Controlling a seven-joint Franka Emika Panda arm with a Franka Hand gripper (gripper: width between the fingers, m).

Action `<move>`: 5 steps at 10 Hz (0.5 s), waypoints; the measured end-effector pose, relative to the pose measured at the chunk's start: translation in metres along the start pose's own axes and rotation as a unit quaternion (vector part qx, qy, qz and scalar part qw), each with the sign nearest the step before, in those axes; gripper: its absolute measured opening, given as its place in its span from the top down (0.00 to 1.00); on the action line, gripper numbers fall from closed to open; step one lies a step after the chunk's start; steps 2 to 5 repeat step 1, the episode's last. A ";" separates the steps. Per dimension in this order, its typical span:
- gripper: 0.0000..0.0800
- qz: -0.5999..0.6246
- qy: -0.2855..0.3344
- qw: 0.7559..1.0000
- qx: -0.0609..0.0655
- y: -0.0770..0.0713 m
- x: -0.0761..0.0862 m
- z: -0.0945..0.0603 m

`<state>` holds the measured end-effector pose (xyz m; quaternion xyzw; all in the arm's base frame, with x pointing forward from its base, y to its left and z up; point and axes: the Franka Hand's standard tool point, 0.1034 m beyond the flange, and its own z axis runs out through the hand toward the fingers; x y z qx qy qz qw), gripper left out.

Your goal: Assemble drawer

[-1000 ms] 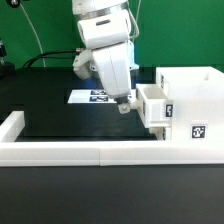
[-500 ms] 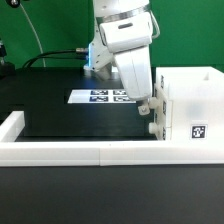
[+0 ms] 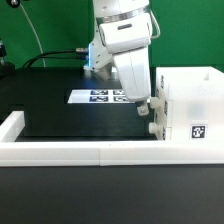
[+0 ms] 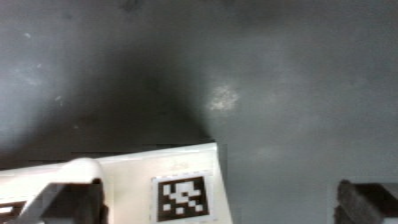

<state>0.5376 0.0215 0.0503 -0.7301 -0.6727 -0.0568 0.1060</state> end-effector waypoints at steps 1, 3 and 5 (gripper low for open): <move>0.19 0.000 0.000 1.000 0.000 0.000 0.000 0.000; 0.19 0.000 0.000 1.000 0.000 0.000 0.000 0.000; 0.19 0.000 0.000 1.000 0.000 0.000 0.000 0.000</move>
Offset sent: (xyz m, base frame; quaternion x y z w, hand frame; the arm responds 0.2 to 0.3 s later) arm 0.0000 0.0000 0.0000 0.0000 0.0000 0.0000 1.0000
